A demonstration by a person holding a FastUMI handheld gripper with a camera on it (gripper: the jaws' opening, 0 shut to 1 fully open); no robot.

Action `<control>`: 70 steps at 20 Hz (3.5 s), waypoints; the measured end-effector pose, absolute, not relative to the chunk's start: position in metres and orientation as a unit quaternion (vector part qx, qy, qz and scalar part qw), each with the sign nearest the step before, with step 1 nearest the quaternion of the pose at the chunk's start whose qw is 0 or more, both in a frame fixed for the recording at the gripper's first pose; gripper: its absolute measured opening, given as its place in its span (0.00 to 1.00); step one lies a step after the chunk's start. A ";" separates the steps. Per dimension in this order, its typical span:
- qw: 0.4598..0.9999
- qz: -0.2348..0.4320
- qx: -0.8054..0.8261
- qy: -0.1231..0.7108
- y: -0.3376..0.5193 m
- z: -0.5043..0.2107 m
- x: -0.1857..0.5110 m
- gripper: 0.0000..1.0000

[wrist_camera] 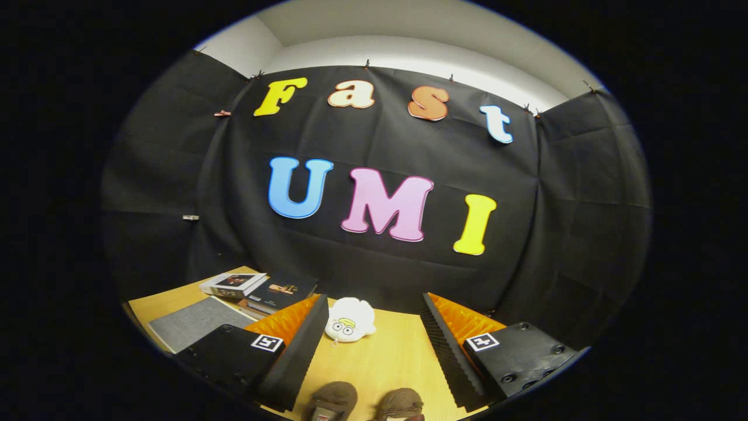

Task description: Open the storage box then place both shoes into the box .Put the left shoe in first, then the right shoe, with the right side of both shoes facing outward in a uniform manner.

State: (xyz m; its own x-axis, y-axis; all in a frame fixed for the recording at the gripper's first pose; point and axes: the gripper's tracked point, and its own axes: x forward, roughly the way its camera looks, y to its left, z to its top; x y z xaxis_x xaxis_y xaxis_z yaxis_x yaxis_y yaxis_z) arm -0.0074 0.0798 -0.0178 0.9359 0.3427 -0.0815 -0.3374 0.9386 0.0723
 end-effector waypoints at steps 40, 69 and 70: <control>0.475 0.442 0.518 0.558 0.293 -0.208 -0.157 0.68; 0.558 0.527 0.449 0.457 0.383 -0.015 -0.129 0.08; 0.556 0.531 0.449 0.455 0.393 -0.008 -0.130 0.07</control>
